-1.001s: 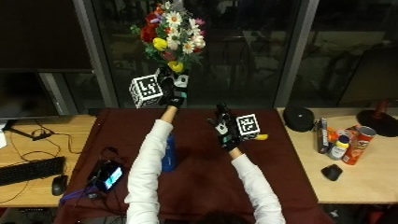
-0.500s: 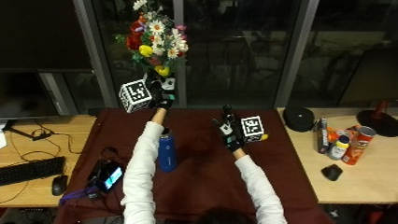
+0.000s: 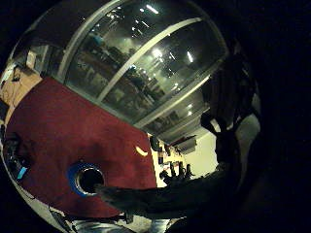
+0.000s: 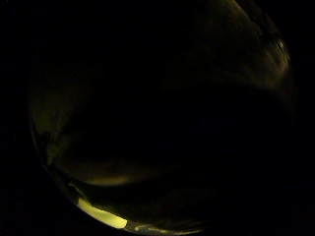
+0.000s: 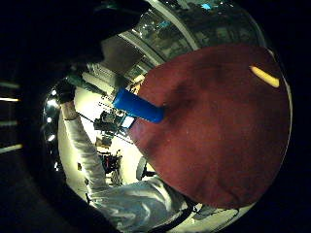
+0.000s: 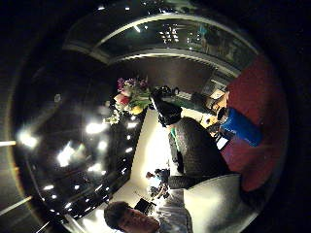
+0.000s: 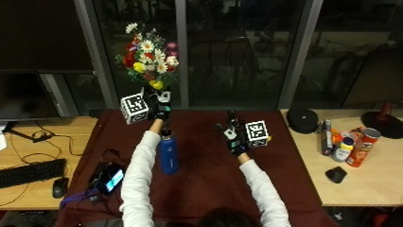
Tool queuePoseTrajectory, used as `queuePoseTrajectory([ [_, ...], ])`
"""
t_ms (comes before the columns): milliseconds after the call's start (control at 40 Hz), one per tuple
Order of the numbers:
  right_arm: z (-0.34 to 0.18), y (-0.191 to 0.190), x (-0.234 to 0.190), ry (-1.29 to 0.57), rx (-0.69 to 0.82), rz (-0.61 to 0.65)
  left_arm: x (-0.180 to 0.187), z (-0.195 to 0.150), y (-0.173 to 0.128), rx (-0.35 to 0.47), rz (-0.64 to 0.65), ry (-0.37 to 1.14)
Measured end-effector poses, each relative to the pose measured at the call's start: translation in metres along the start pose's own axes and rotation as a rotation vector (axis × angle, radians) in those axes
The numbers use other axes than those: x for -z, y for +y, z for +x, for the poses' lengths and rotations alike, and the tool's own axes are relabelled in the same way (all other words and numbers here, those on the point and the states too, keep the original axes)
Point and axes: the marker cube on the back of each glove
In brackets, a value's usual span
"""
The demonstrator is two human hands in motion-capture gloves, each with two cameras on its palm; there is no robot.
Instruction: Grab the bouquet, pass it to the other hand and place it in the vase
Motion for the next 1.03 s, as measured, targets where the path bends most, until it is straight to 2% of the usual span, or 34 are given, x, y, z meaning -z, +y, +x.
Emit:
queuePoseTrajectory([
  [50,-0.002,0.007,-0.002,-0.034,-0.121,0.003,-0.001,-0.014,0.000,0.012,-0.004,0.007],
  [150,-0.001,0.005,0.000,0.007,-0.057,0.005,-0.004,-0.036,0.000,0.036,-0.023,0.021],
  [225,-0.001,0.011,-0.002,-0.039,-0.162,0.003,-0.005,-0.051,0.008,0.066,-0.072,0.027],
  [275,0.005,0.011,-0.001,-0.044,-0.159,0.000,-0.003,-0.070,0.020,0.104,-0.164,0.021],
  [350,0.020,0.009,0.003,0.000,-0.062,-0.007,0.006,-0.112,0.050,0.189,-0.396,-0.024],
  [425,0.030,0.018,0.005,-0.020,-0.198,-0.013,0.023,-0.168,0.083,0.251,-0.608,-0.127],
  [500,0.040,0.024,0.009,-0.022,-0.262,-0.017,0.041,-0.202,0.108,0.271,-0.707,-0.186],
  [576,0.048,0.028,0.014,-0.019,-0.285,-0.016,0.054,-0.216,0.120,0.257,-0.726,-0.202],
  [676,0.051,0.034,0.020,-0.016,-0.307,-0.017,0.067,-0.214,0.129,0.228,-0.721,-0.228],
  [951,0.068,0.041,0.029,-0.024,-0.301,-0.004,0.081,-0.210,0.130,0.259,-0.692,-0.244],
  [1026,0.072,0.037,0.027,0.001,-0.209,-0.012,0.080,-0.215,0.129,0.262,-0.692,-0.257],
])
